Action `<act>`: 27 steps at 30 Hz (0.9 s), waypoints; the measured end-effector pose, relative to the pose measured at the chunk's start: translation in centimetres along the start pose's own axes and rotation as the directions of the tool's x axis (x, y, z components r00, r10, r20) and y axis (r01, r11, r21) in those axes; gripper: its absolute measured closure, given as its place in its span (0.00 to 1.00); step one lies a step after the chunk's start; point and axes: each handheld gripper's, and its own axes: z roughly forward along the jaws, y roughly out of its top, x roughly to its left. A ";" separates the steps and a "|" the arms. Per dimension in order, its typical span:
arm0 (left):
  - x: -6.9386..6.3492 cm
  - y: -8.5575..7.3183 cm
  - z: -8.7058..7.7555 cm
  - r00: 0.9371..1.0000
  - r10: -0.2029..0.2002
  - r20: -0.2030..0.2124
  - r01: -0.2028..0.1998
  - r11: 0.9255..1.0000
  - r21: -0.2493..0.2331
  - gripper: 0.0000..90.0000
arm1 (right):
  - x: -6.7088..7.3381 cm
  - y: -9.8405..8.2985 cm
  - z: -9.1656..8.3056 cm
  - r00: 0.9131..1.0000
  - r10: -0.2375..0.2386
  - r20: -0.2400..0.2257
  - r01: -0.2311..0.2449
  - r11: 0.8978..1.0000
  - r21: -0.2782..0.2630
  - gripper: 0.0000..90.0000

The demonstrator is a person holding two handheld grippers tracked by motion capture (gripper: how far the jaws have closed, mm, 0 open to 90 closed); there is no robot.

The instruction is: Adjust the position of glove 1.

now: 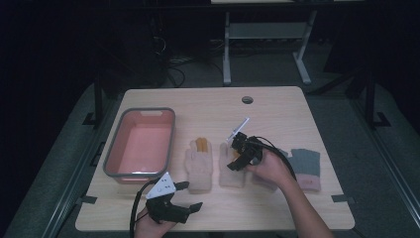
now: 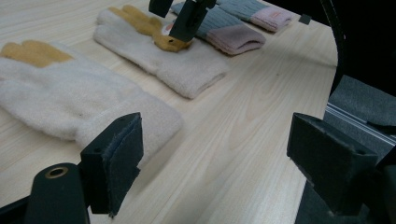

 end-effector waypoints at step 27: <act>0.0 0.0 0.0 1.000 -0.009 0.002 0.009 1.000 -0.001 0.21 | -0.1 -0.4 1.9 0.998 -0.006 0.062 0.000 0.996 0.089 0.49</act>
